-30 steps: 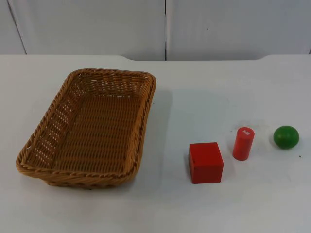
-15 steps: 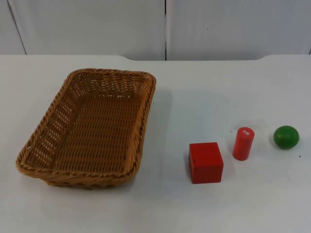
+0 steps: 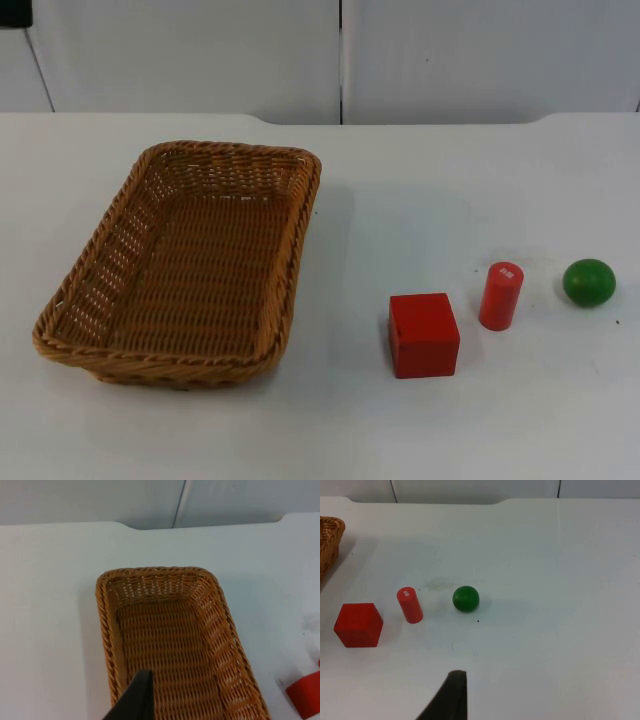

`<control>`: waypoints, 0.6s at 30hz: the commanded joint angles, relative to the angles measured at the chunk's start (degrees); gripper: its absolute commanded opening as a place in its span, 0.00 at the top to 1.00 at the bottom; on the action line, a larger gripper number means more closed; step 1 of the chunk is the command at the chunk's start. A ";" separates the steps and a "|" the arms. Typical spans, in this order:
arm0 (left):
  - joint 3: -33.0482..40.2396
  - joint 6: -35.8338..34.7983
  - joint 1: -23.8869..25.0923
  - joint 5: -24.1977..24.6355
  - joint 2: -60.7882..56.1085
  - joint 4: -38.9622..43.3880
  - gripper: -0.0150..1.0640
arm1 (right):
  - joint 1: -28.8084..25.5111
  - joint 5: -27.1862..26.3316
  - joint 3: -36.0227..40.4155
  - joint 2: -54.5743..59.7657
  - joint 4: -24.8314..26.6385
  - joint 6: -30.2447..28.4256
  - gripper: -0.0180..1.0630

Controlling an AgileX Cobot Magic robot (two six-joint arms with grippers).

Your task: Pick up the basket with the left hand and place the object to the left of the red cylinder into the basket with the right hand.

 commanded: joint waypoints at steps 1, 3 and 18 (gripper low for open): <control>-1.37 0.43 -0.29 -1.20 2.16 -1.31 0.01 | -0.08 0.07 0.37 -0.22 0.00 0.04 0.01; -1.88 0.54 -0.29 -1.20 3.49 -1.18 0.01 | -0.08 0.07 0.37 -0.22 0.00 0.04 0.01; -9.38 2.44 -0.29 -0.94 18.71 -1.09 0.01 | -0.08 0.07 0.37 -0.22 0.00 0.04 0.01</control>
